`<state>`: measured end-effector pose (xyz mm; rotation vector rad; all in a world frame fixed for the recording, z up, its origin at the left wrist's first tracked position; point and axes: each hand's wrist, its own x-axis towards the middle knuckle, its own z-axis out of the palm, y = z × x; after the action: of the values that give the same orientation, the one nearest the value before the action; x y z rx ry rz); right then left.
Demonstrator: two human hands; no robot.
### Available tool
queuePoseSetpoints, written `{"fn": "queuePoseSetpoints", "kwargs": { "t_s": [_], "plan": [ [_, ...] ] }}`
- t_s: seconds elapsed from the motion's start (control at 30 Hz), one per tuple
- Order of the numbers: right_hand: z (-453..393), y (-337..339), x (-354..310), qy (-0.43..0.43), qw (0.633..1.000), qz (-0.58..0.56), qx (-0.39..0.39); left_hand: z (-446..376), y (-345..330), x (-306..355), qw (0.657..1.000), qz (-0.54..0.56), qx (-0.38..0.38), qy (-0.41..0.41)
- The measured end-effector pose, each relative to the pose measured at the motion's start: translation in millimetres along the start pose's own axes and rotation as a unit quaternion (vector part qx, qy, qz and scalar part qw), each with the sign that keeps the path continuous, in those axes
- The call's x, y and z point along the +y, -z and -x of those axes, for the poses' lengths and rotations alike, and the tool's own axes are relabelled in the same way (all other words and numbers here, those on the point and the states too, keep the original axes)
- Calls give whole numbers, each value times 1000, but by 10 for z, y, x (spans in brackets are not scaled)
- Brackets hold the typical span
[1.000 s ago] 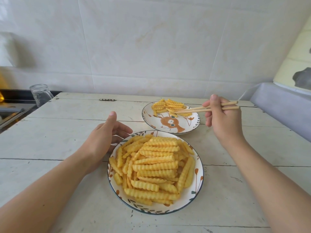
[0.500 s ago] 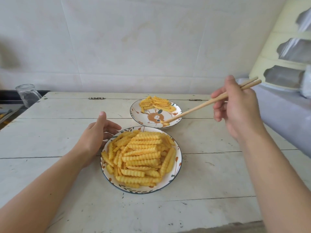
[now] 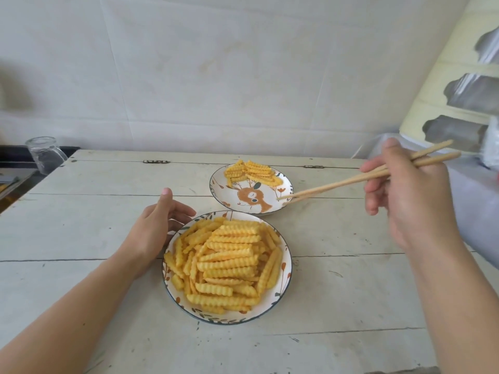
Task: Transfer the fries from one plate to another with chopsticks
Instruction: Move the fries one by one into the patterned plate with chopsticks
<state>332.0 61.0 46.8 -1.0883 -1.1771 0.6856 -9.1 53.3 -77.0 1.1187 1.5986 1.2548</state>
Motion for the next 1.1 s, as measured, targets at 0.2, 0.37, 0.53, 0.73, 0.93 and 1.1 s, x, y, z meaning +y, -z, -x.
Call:
{"fn": "queuePoseSetpoints", "kwargs": {
  "t_s": [0.2, 0.37, 0.53, 0.73, 0.93, 1.1],
  "plan": [
    [-387, -417, 472, 53, 997, 49, -22, -29, -75, -13, 996, 19, 49, -70],
    [-400, -678, 949, 88, 990, 95, -62, -91, -27, -7, 992, 87, 54, -74],
    [-324, -684, 1116, 109, 988, 101, -48, -85, -37, -13, 996, 63, 29, -58],
    [-348, -633, 1110, 85, 992, 94, -30, -71, -28, -27, 998, 43, 10, -41],
    [-319, -580, 1057, 80, 994, 68, -21, -84, -37, -31, 998, 38, 3, -40],
    [-301, -594, 1059, 68, 996, 59, -20, -96, -23, -51, 998, 40, -2, -42]
  ]
}}
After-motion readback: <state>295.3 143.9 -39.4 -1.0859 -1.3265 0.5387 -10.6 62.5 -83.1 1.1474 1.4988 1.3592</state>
